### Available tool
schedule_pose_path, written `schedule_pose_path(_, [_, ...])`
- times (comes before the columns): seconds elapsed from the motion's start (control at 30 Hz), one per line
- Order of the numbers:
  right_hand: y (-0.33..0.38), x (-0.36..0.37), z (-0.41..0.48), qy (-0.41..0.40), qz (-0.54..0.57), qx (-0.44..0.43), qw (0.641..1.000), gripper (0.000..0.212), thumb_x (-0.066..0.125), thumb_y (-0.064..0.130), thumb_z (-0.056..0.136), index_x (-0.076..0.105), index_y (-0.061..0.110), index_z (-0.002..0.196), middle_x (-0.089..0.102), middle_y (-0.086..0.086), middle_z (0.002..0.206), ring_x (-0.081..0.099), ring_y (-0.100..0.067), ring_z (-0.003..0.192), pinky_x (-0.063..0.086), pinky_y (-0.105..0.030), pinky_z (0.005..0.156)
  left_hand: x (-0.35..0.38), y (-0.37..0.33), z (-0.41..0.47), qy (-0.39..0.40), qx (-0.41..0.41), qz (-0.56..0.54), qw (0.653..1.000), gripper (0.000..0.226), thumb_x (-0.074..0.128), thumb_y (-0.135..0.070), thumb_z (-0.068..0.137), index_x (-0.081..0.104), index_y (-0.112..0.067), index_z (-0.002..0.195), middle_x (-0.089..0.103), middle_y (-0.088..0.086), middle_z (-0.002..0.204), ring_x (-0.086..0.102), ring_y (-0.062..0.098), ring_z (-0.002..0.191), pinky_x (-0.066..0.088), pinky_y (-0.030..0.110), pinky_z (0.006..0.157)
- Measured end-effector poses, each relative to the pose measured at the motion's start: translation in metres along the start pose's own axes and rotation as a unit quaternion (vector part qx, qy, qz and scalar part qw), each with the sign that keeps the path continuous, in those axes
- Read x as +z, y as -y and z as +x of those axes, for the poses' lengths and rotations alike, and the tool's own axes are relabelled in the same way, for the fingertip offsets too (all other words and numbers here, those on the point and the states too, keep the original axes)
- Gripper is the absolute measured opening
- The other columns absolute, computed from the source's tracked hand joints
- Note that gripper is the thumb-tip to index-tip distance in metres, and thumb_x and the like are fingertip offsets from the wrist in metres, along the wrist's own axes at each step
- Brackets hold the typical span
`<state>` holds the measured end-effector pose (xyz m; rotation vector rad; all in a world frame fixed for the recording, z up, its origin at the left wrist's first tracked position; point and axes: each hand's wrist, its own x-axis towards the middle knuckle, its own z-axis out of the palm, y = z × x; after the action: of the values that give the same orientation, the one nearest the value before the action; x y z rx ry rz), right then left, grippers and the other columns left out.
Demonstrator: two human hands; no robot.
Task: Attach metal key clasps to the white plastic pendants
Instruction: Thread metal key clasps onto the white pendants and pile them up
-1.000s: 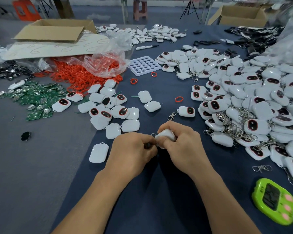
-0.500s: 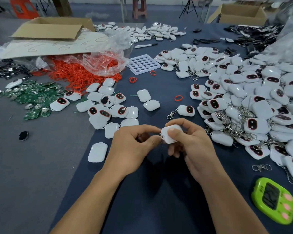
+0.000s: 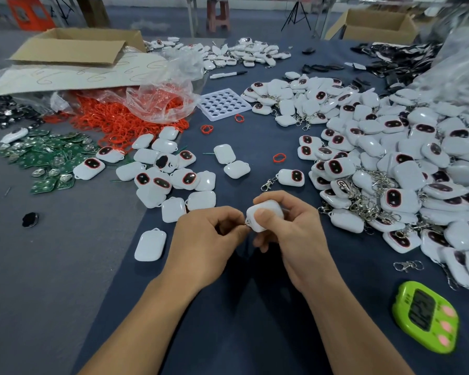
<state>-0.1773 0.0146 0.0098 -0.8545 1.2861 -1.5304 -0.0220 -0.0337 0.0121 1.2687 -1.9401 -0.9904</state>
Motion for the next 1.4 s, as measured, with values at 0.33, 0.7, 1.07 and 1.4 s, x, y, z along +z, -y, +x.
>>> schedule_pose_path(0.33, [0.002,0.001,0.001,-0.003,0.058,0.024,0.998,0.015,0.064,0.001,0.100,0.074,0.013,0.102,0.074,-0.009,0.083,0.061,-0.019,0.053,0.051,-0.026,0.048,-0.001,0.000,0.008,0.022,-0.029,-0.131,0.991,0.021,0.074,-0.022,0.093,0.081,-0.040,0.084,0.068,-0.003,0.059,0.058,0.005,0.054,0.046,0.019,0.055])
schedule_pose_path(0.7, [0.001,0.003,-0.002,-0.012,0.057,0.033,0.998,0.018,0.066,0.015,0.087,0.082,0.018,0.095,0.077,-0.018,0.092,0.072,-0.031,0.063,0.060,-0.033,0.058,0.008,-0.001,-0.001,-0.136,0.186,0.305,0.924,0.034,0.077,-0.015,0.083,0.056,-0.016,0.057,0.051,-0.001,0.051,0.048,0.024,0.052,0.043,0.036,0.045])
schedule_pose_path(1.07, [0.006,-0.004,0.004,0.009,0.171,0.108,0.979,0.028,0.050,0.004,0.106,0.076,0.006,0.116,0.077,-0.024,0.103,0.072,-0.022,0.064,0.060,-0.028,0.059,0.003,-0.003,0.005,-0.033,0.012,-0.147,0.989,0.016,0.075,-0.024,0.082,0.077,-0.040,0.084,0.074,-0.015,0.075,0.062,-0.001,0.065,0.046,0.010,0.064])
schedule_pose_path(1.4, [0.000,0.004,0.003,0.005,0.120,0.075,0.990,0.023,0.052,0.008,0.108,0.075,0.010,0.107,0.078,-0.016,0.093,0.069,-0.020,0.057,0.056,-0.026,0.052,0.004,-0.001,0.002,-0.055,0.015,-0.060,0.997,0.025,0.062,-0.032,0.091,0.073,-0.029,0.068,0.049,-0.008,0.049,0.040,0.010,0.050,0.032,0.022,0.048])
